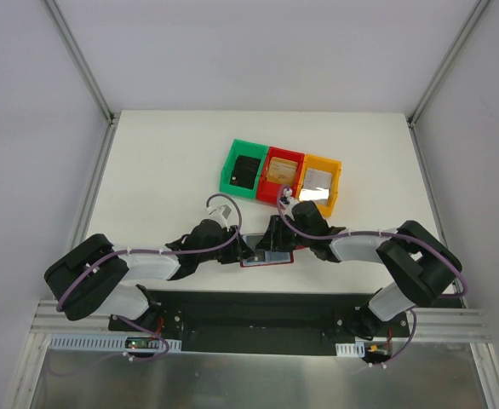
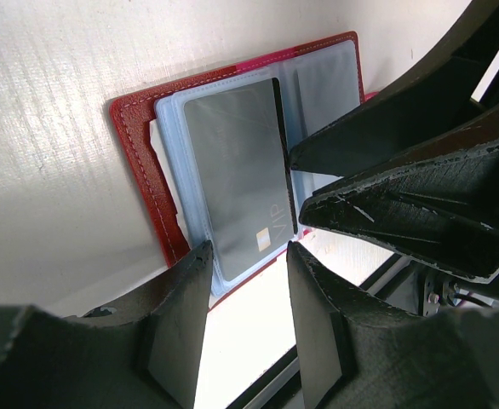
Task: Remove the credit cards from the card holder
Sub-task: Remove the credit card from the card holder.
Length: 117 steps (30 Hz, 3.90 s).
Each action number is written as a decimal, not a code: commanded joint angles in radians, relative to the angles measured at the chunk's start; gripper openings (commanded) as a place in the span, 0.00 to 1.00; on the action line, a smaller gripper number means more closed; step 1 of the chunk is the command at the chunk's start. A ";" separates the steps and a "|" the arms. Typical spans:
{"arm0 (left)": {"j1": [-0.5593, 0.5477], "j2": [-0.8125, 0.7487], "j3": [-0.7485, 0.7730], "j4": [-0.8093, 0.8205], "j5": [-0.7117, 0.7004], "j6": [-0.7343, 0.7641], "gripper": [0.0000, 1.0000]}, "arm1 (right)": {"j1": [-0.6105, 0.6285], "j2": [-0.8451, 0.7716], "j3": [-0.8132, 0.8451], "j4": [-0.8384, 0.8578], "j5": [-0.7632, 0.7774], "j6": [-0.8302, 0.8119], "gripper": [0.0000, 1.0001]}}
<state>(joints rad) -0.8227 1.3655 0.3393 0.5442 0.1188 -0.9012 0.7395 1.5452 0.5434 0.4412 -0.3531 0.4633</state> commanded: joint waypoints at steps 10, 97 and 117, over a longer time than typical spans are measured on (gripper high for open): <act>0.010 -0.013 -0.010 -0.016 -0.039 0.011 0.40 | -0.009 -0.005 -0.003 -0.001 -0.004 -0.009 0.50; 0.016 -0.039 0.030 -0.155 -0.188 0.070 0.10 | 0.003 0.102 0.001 0.220 -0.139 0.113 0.46; 0.016 -0.002 0.027 -0.159 -0.188 0.068 0.01 | -0.015 0.115 -0.019 0.238 -0.113 0.121 0.47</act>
<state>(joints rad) -0.8162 1.3396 0.3584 0.4240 -0.0620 -0.8459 0.7269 1.6505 0.5312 0.6258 -0.4751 0.5835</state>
